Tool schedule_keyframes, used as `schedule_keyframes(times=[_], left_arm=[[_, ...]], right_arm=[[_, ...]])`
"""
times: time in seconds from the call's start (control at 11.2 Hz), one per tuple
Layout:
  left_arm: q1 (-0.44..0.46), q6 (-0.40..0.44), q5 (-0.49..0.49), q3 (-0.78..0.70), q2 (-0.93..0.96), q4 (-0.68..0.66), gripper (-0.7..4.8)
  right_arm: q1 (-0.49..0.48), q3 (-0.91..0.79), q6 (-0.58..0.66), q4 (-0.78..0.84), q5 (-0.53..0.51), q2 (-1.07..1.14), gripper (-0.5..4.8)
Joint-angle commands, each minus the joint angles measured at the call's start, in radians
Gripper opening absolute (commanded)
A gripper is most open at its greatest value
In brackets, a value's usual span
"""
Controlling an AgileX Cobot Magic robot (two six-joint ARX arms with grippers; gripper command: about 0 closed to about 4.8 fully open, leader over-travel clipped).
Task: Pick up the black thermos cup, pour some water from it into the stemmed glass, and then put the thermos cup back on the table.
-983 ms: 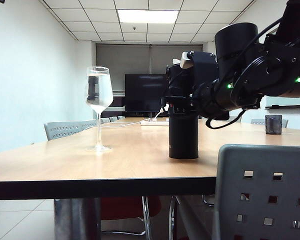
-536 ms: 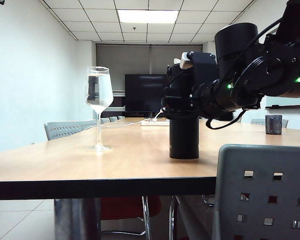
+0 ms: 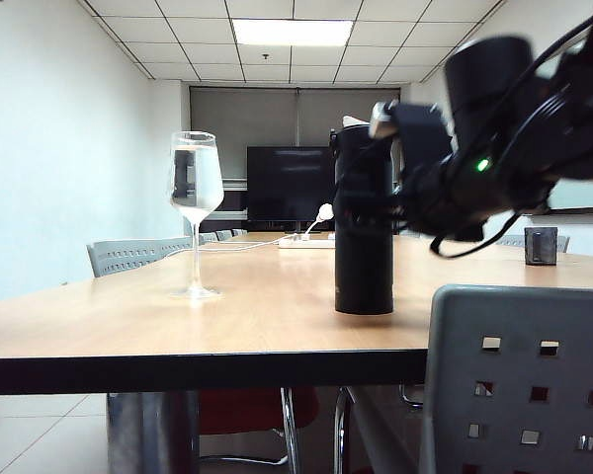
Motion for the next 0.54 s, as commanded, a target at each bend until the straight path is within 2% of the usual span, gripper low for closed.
schedule_keyframes(times=[0.09, 0.18, 0.27, 0.45, 0.54], left_arm=[[0.0, 0.001, 0.0, 0.0, -0.217, -0.154, 4.79], [0.0, 0.001, 0.0, 0.0, -0.264, -0.174, 4.79], [0.0, -0.007, 0.003, 0.0, -0.395, -0.222, 4.79], [0.0, -0.007, 0.005, 0.0, -0.505, -0.337, 4.79], [0.0, -0.008, 0.018, 0.0, -0.574, -0.391, 4.79]], right_arm=[[0.001, -0.146, 0.001, -0.19, -0.071, -0.454, 4.79], [0.001, -0.146, 0.001, -0.281, -0.075, -0.55, 4.79], [0.001, -0.146, 0.0, -0.476, -0.088, -0.812, 4.79], [0.001, -0.146, -0.001, -0.665, -0.089, -1.065, 4.79], [-0.001, -0.146, -0.002, -0.836, -0.085, -1.234, 4.79]])
